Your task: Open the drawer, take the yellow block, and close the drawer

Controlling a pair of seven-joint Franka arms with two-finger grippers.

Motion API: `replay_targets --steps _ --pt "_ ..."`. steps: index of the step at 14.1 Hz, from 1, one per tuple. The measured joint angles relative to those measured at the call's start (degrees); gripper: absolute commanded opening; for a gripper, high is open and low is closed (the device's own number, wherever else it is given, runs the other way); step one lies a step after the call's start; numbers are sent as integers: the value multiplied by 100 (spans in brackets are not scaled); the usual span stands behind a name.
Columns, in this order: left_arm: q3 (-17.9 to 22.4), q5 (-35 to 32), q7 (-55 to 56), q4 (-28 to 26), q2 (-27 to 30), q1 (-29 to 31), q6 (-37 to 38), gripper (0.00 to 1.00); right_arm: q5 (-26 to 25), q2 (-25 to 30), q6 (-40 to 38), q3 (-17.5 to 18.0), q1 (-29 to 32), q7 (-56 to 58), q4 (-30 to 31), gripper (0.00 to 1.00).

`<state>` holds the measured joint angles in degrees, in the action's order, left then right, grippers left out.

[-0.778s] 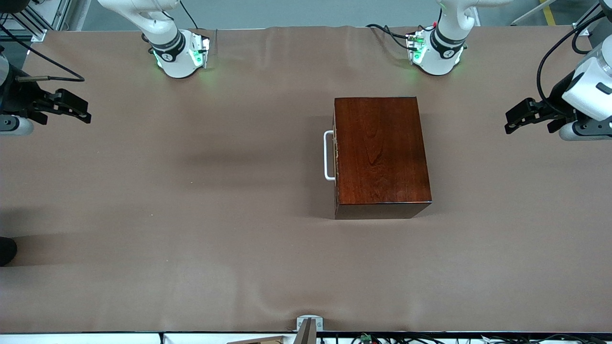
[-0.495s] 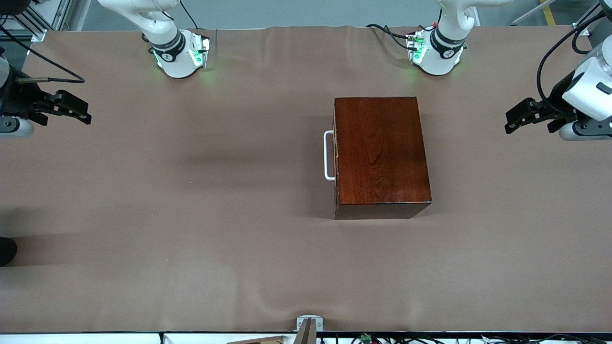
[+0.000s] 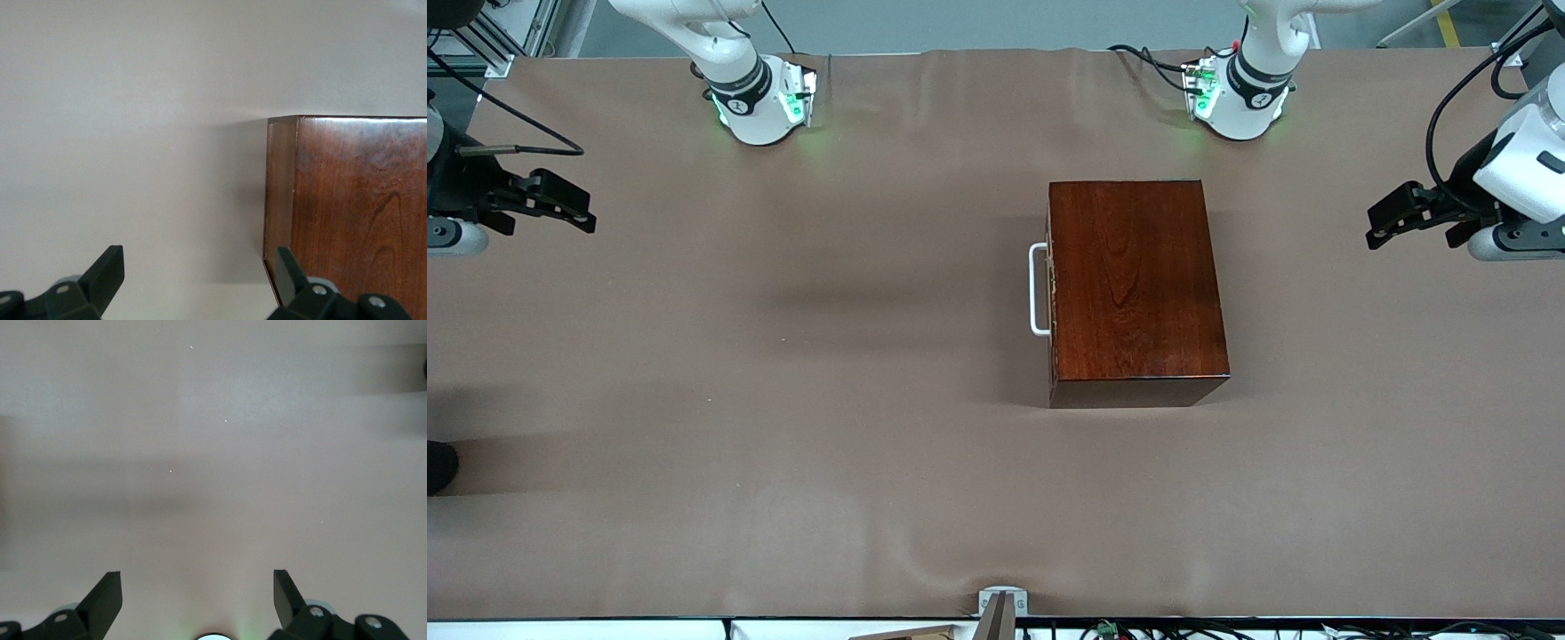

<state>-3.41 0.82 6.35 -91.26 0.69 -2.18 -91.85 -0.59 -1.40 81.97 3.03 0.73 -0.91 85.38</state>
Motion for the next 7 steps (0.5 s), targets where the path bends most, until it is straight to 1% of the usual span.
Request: replay_targets --steps 5,7 --pt "-43 5 2 -3 -110 -183 0 100 0 0 2 0 0 0 2 100" --pt "-176 19 72 30 -239 -390 -26 100 0 -4 2 1 0 0 7 100"
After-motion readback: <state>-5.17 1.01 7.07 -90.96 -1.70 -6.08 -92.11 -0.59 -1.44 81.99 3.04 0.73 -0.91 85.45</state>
